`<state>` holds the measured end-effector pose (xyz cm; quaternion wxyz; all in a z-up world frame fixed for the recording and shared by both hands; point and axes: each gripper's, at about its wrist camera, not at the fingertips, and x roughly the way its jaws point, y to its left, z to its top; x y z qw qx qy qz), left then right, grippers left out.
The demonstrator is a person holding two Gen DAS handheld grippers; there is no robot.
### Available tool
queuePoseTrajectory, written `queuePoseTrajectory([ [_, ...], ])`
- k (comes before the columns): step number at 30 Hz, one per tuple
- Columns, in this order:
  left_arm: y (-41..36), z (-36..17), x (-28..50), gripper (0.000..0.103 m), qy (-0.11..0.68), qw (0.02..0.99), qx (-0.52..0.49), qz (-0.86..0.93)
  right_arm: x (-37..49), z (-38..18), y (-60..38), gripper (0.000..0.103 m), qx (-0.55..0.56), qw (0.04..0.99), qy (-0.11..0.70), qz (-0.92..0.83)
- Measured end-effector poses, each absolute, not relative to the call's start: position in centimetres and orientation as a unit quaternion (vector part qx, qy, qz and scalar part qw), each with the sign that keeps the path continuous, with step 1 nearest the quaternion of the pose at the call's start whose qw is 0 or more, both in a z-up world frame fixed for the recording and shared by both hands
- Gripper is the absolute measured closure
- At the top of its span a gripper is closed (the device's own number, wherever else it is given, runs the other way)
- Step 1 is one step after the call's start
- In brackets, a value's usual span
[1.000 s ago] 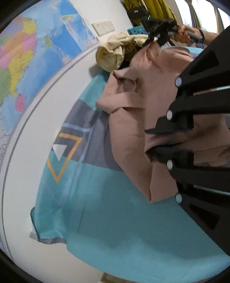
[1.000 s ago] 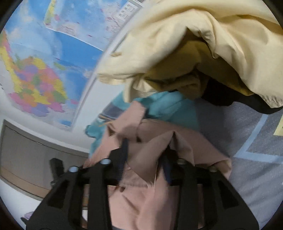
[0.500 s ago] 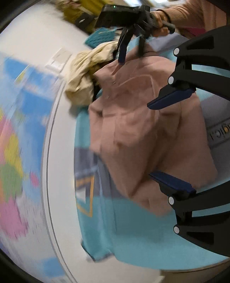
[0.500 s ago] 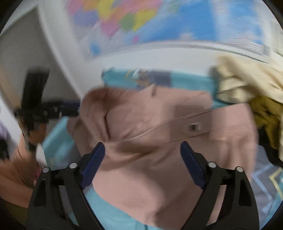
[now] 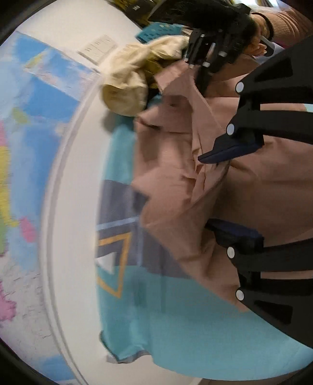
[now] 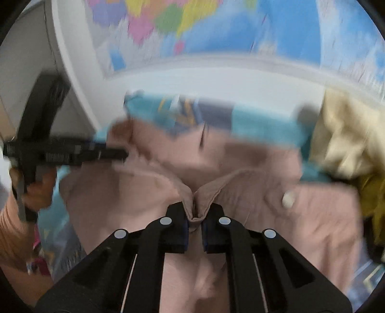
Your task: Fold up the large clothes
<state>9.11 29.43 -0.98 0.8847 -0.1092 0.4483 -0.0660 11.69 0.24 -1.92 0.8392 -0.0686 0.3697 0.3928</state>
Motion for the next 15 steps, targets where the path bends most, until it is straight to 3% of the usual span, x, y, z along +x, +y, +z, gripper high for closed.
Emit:
queuePoseTrajectory([
  [3, 29.8, 0.0, 8.9, 0.040, 0.422, 0.902, -0.089, -0.032, 12.9, -0.7, 1.5, 0.095, -0.084, 0.857, 0.345, 0.374],
  [10, 30.5, -3.3, 9.6, 0.032, 0.455, 0.890, -0.008, 0.040, 16.8, -7.4, 4.5, 0.090, -0.127, 0.828, 0.431, 0.337],
  [11, 31.0, -3.6, 9.6, 0.032, 0.462, 0.886, -0.011, 0.039, 17.0, -7.4, 4.2, 0.085, -0.119, 0.825, 0.435, 0.341],
  [15, 33.5, -4.0, 9.3, 0.032, 0.469, 0.881, -0.048, 0.040, 15.1, -4.3, 0.7, 0.044, -0.088, 0.844, 0.400, 0.346],
])
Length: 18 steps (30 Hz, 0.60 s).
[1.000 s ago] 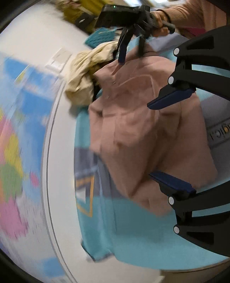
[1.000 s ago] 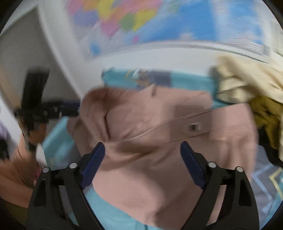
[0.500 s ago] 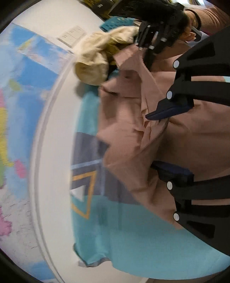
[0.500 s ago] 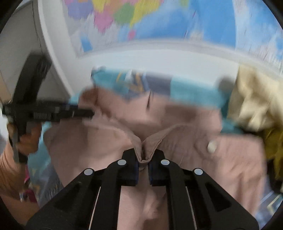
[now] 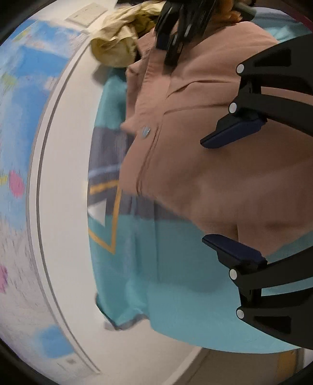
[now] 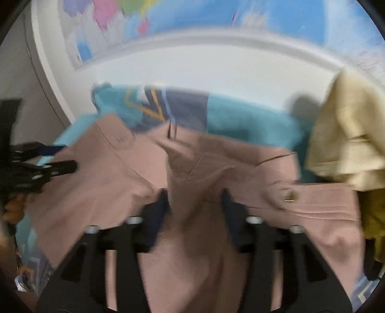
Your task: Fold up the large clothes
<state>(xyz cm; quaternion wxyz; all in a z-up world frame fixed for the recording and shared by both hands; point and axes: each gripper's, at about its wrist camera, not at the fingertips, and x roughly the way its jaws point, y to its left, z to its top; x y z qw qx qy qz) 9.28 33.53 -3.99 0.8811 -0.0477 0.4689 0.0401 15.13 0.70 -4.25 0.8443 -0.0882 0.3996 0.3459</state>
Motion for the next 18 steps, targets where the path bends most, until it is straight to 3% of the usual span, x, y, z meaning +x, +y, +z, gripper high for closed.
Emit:
queuePoseTrajectory([
  [6, 35.6, -2.8, 5.4, 0.025, 0.434, 0.897, -0.081, 0.012, 10.2, 0.3, -9.9, 0.038, -0.019, 0.873, 0.347, 0.343],
  [12, 35.0, -3.4, 0.6, 0.011, 0.418, 0.906, -0.058, -0.040, 7.3, -3.5, -19.3, 0.031, 0.035, 0.872, 0.396, 0.286],
  [18, 32.7, -6.4, 0.3, 0.007, 0.434, 0.898, -0.031, -0.062, 6.7, -8.2, -20.1, 0.035, 0.066, 0.857, 0.421, 0.289],
])
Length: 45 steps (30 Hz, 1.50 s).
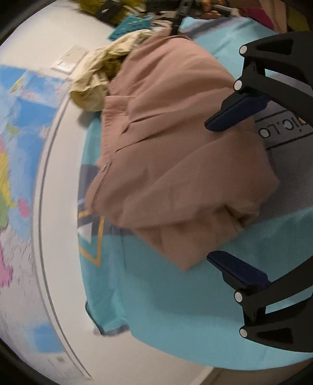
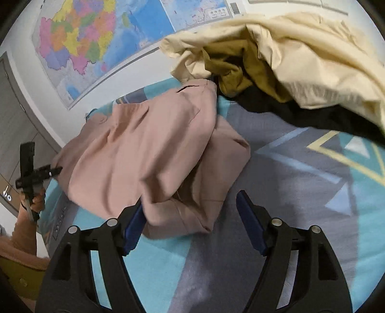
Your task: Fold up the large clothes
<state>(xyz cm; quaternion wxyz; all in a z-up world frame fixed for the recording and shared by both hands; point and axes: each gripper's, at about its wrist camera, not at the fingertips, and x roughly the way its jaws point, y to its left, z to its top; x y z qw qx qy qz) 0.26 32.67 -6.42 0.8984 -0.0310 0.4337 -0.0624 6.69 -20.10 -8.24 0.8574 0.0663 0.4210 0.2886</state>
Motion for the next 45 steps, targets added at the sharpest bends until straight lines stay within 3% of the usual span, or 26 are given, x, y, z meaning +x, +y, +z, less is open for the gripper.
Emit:
queuePoseTrajectory([
  [1, 32.7, -6.9, 0.7, 0.016, 0.439, 0.895, -0.038, -0.062, 7.0, -8.7, -19.7, 0.042, 0.075, 0.851, 0.425, 0.300],
  [3, 33.3, -7.9, 2.0, 0.039, 0.456, 0.884, -0.085, -0.060, 7.6, -9.0, -19.0, 0.086, 0.090, 0.839, 0.427, 0.324],
  [4, 33.6, -7.9, 2.2, 0.057, 0.454, 0.885, -0.091, -0.050, 7.8, -8.7, -18.9, 0.092, 0.094, 0.838, 0.425, 0.330],
  [7, 35.6, -6.8, 2.1, 0.091, 0.459, 0.874, -0.153, -0.049, 7.5, -5.5, -21.5, 0.097, 0.158, 0.833, 0.400, 0.348],
  [8, 36.6, -6.1, 1.6, 0.095, 0.457, 0.868, -0.186, -0.058, 7.1, -4.1, -22.5, 0.099, 0.172, 0.834, 0.386, 0.355],
  [12, 37.9, -4.0, -1.6, 0.097, 0.447, 0.856, -0.245, -0.087, 3.4, 1.8, -25.3, 0.100, 0.161, 0.851, 0.338, 0.368],
  [15, 36.1, -4.2, -2.8, 0.096, 0.462, 0.857, -0.214, -0.080, 2.2, 0.7, -25.6, 0.100, 0.152, 0.852, 0.364, 0.345],
  [17, 35.5, -6.0, -2.3, 0.081, 0.490, 0.849, -0.190, -0.059, 2.8, -2.5, -25.9, 0.100, 0.160, 0.841, 0.414, 0.311],
  [18, 35.7, -6.8, -2.1, 0.065, 0.500, 0.846, -0.179, -0.045, 3.4, -4.7, -25.6, 0.098, 0.146, 0.833, 0.447, 0.290],
  [19, 35.8, -7.1, -1.9, 0.058, 0.502, 0.847, -0.171, -0.030, 3.8, -6.1, -25.4, 0.095, 0.133, 0.831, 0.469, 0.268],
  [20, 35.8, -6.9, -1.7, 0.055, 0.498, 0.850, -0.167, -0.023, 3.9, -6.8, -25.3, 0.083, 0.127, 0.833, 0.478, 0.246],
  [22, 35.8, -5.9, -1.9, 0.049, 0.487, 0.861, -0.149, -0.004, 3.7, -6.1, -25.4, 0.076, 0.113, 0.850, 0.464, 0.221],
  [23, 35.5, -4.9, -2.2, 0.047, 0.473, 0.871, -0.131, 0.005, 3.6, -5.1, -25.4, 0.062, 0.109, 0.861, 0.447, 0.217],
  [24, 35.0, -3.8, -2.4, 0.037, 0.455, 0.883, -0.111, 0.010, 3.3, -3.6, -25.0, 0.046, 0.094, 0.877, 0.422, 0.210],
  [25, 34.7, -3.1, -2.2, 0.027, 0.444, 0.891, -0.096, 0.016, 3.1, -2.4, -24.5, 0.040, 0.081, 0.887, 0.404, 0.209],
  [26, 34.0, -2.0, -2.1, 0.026, 0.428, 0.901, -0.073, 0.022, 3.0, -1.4, -23.6, 0.039, 0.069, 0.893, 0.388, 0.219],
  [32, 30.0, -1.7, 2.4, 0.029, 0.435, 0.900, -0.001, 0.001, 5.9, -1.3, -14.0, 0.041, -0.009, 0.869, 0.387, 0.309],
  [37, 29.3, -4.7, 5.9, 0.063, 0.488, 0.873, -0.016, 0.003, 9.4, -5.0, -9.4, 0.045, -0.036, 0.842, 0.437, 0.313],
  [38, 29.4, -5.1, 6.2, 0.066, 0.489, 0.872, -0.020, 0.006, 9.7, -5.6, -9.0, 0.061, -0.047, 0.841, 0.441, 0.308],
  [39, 29.6, -5.3, 6.3, 0.070, 0.490, 0.871, -0.022, 0.008, 10.4, -6.3, -8.5, 0.084, -0.062, 0.840, 0.449, 0.298],
  [40, 29.8, -5.5, 6.6, 0.072, 0.492, 0.870, -0.029, 0.009, 10.9, -6.8, -8.4, 0.096, -0.067, 0.838, 0.454, 0.296],
  [41, 30.1, -5.6, 6.8, 0.074, 0.493, 0.869, -0.037, 0.010, 11.2, -6.9, -8.6, 0.101, -0.058, 0.838, 0.454, 0.296],
  [45, 31.3, -4.6, 6.9, 0.087, 0.476, 0.877, -0.069, 0.020, 11.4, -3.8, -9.5, 0.102, -0.014, 0.870, 0.394, 0.296],
])
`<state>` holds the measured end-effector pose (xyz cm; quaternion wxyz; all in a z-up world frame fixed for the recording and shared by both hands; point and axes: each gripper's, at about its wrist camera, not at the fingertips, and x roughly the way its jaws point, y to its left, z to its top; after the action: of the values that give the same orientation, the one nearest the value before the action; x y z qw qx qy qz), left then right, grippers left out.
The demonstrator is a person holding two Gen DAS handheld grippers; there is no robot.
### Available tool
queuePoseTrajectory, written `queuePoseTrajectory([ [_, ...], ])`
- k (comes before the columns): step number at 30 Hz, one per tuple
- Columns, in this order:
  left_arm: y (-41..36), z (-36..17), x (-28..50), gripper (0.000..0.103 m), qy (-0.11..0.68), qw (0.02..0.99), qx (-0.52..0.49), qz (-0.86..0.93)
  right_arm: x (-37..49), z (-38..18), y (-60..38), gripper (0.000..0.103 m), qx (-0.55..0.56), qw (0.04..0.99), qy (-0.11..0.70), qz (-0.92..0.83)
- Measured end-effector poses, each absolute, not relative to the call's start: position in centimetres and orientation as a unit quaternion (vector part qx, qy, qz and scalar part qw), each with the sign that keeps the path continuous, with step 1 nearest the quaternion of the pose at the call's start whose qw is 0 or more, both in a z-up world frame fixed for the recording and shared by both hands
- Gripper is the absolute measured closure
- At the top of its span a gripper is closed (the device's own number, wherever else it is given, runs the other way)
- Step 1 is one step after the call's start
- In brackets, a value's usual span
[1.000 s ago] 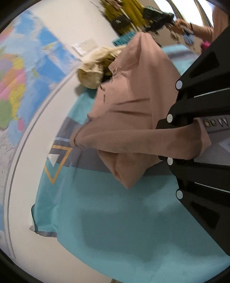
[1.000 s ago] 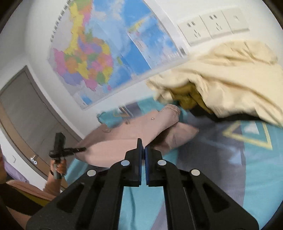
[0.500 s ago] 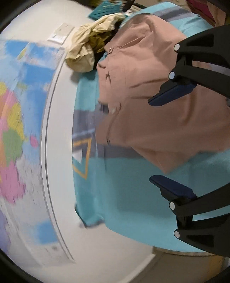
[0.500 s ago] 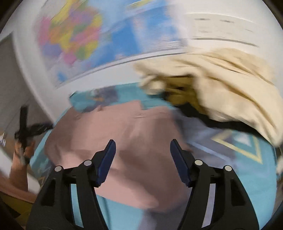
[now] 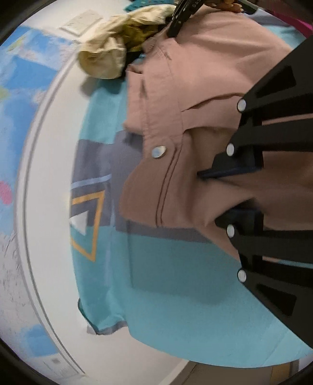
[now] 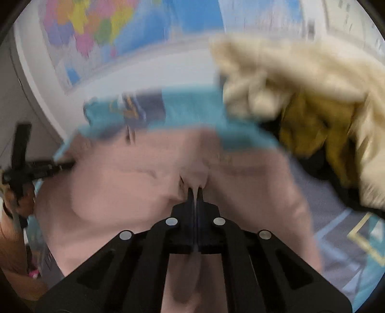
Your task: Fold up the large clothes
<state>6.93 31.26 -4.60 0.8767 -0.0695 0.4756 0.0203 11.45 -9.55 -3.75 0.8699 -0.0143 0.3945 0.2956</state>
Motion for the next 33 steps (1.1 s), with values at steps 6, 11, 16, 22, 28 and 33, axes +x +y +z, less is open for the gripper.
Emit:
queuePoseTrajectory([
  [6, 32.5, -4.5, 7.8, 0.087, 0.464, 0.882, -0.067, 0.054, 13.3, -4.7, -8.0, 0.101, -0.030, 0.867, 0.408, 0.284],
  [11, 32.4, -5.6, 7.6, 0.078, 0.467, 0.880, -0.052, 0.068, 14.6, -7.8, -8.3, 0.100, -0.008, 0.847, 0.449, 0.285],
  [16, 31.5, -4.6, 6.8, 0.074, 0.451, 0.889, -0.024, 0.080, 14.4, -7.6, -8.6, 0.099, -0.007, 0.849, 0.444, 0.287],
  [22, 30.1, -4.0, 6.1, 0.068, 0.441, 0.894, -0.003, 0.079, 14.1, -7.4, -8.5, 0.096, 0.000, 0.849, 0.443, 0.289],
  [28, 29.9, -3.5, 5.5, 0.057, 0.437, 0.896, -0.005, 0.075, 13.7, -6.3, -8.6, 0.096, 0.002, 0.851, 0.432, 0.299],
  [33, 29.7, -3.7, 5.0, 0.047, 0.435, 0.899, -0.013, 0.058, 15.0, -6.8, -7.9, 0.096, 0.000, 0.849, 0.439, 0.295],
])
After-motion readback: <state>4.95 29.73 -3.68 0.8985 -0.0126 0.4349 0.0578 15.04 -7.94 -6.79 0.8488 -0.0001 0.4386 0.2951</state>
